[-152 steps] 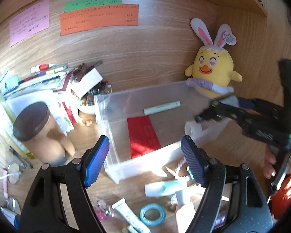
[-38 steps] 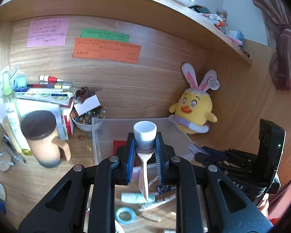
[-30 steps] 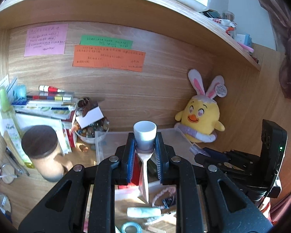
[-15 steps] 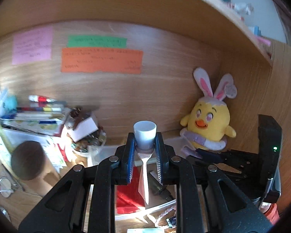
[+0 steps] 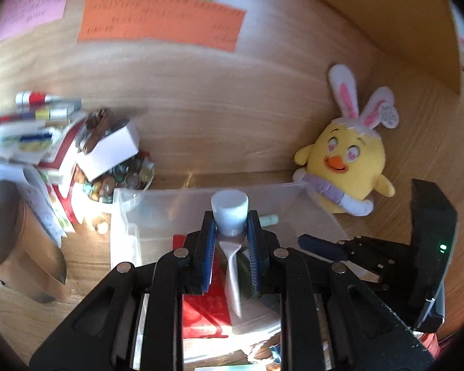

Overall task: Organize objects
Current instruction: 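Place the white tube and purple spray bottle into the clear box, releasing both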

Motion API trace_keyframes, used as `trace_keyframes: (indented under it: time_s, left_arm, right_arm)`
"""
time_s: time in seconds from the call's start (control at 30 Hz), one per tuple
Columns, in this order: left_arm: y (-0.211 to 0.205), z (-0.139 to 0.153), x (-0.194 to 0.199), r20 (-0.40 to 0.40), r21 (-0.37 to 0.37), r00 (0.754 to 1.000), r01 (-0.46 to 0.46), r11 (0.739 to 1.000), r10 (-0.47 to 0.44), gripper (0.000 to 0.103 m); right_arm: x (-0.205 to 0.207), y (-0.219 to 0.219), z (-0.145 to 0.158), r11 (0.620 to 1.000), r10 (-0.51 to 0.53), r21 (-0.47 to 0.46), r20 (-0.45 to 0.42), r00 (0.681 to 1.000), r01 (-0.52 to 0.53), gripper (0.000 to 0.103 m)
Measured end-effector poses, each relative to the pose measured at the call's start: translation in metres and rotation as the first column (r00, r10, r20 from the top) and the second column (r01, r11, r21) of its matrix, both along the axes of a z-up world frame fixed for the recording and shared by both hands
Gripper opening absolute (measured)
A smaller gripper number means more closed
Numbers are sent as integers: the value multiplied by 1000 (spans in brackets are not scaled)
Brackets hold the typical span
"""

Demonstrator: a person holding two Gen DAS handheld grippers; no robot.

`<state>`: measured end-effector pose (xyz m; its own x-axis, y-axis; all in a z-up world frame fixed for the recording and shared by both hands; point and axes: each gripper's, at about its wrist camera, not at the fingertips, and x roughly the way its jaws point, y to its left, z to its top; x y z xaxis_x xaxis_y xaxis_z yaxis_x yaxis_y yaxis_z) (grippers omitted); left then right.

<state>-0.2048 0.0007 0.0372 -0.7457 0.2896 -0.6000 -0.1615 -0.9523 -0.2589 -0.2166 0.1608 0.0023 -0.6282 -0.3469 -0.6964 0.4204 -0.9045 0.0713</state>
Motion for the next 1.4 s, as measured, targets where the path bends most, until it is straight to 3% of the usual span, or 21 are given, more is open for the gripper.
trace_keyframes:
  time_s: [0.23, 0.27, 0.33, 0.37, 0.43, 0.57, 0.73, 0.83, 0.93, 1.13, 1.4]
  left_arm:
    - [-12, -18, -11, 70, -35, 995, -63, 997, 65, 24]
    - [-13, -20, -11, 79, -46, 994, -69, 997, 73, 27]
    - [-13, -21, -9, 83, -56, 993, -74, 996, 79, 54]
    - [-14, -20, -6, 77, -56, 994, -76, 996, 81, 60]
    - [-14, -16, 0, 61, -55, 995, -74, 996, 77, 73]
    - [-12, -7, 13, 32, -83, 997, -65, 994, 68, 76]
    - [-10, 1, 33, 1, -122, 998, -59, 991, 59, 90]
    - [-10, 9, 48, -36, -148, 998, -60, 987, 56, 97]
    - [-10, 15, 62, -61, -164, 997, -65, 984, 55, 99]
    - [-20, 15, 94, -78, -193, 994, -85, 978, 71, 101]
    - [-40, -9, 131, -42, -238, 994, -104, 966, 97, 101]
  right_arm:
    - [-1, -6, -7, 1000, -1, 17, 4, 1000, 1, 23]
    - [-1, -6, -7, 1000, 0, 19, 3, 1000, 0, 23]
    - [0, -7, -6, 1000, 4, 24, 1, 1000, -4, 23]
    - [1, -8, -6, 1000, 7, 29, 0, 1000, -7, 23]
    - [2, -7, -6, 999, 7, 33, -2, 1000, -7, 30]
    - [6, -6, -2, 1000, 3, 27, -22, 1000, -2, 43]
    - [14, -4, 9, 1000, -7, 25, -59, 998, 8, 63]
    - [23, -5, 18, 999, 6, 41, -99, 995, -2, 66]
    - [36, -5, 27, 998, 22, 58, -134, 991, -14, 75]
    - [67, -4, 37, 997, 62, 58, -172, 983, -53, 81]
    - [103, -6, 27, 992, 119, 52, -163, 979, -112, 83]
